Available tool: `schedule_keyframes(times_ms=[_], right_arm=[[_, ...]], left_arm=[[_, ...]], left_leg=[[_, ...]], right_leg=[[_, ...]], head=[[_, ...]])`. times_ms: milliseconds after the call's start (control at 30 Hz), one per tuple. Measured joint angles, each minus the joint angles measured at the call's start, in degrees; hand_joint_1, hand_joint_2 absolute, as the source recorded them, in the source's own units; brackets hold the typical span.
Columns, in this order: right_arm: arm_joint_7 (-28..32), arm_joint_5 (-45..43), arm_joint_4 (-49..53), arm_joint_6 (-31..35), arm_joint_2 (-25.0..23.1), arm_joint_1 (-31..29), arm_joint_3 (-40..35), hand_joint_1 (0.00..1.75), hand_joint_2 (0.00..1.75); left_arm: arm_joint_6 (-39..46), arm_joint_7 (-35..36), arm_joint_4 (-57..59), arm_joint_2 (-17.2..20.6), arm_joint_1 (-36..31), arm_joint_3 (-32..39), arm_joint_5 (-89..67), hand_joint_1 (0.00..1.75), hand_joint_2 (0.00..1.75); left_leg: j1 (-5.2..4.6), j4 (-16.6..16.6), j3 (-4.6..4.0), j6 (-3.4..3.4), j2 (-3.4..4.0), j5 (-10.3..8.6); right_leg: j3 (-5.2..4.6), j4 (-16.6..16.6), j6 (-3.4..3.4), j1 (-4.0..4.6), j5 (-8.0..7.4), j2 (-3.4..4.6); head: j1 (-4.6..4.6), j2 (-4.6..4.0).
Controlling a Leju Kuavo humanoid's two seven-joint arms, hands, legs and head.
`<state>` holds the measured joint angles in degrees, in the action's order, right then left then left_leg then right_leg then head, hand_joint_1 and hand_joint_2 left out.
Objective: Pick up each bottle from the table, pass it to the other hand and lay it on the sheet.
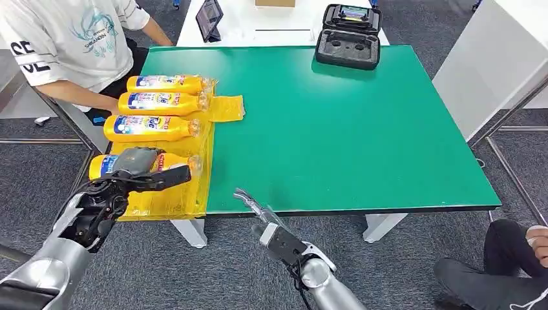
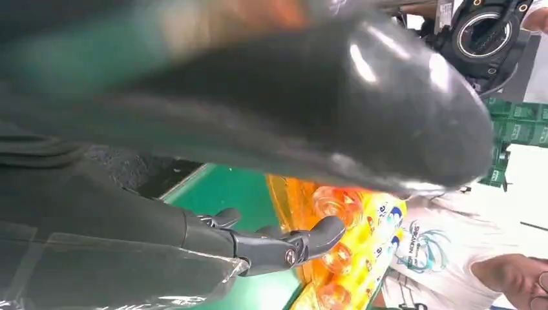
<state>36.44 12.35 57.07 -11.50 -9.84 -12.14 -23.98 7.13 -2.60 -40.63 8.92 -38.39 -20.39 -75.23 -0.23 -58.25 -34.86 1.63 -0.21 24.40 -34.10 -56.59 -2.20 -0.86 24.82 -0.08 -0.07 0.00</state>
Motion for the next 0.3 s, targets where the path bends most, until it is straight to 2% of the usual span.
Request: schedule_keyframes(times_ms=[300], right_arm=[[0.0, 0.0, -0.2, 0.0, 0.0, 0.0, -0.1, 0.0, 0.0]], left_arm=[[0.0, 0.0, 1.1, 0.0, -0.1, 0.3, 0.0, 1.75, 1.75]], left_leg=[[0.0, 0.0, 0.0, 0.0, 0.0, 0.0]], right_leg=[[0.0, 0.0, 0.0, 0.0, 0.0, 0.0]], head=[[0.0, 0.0]])
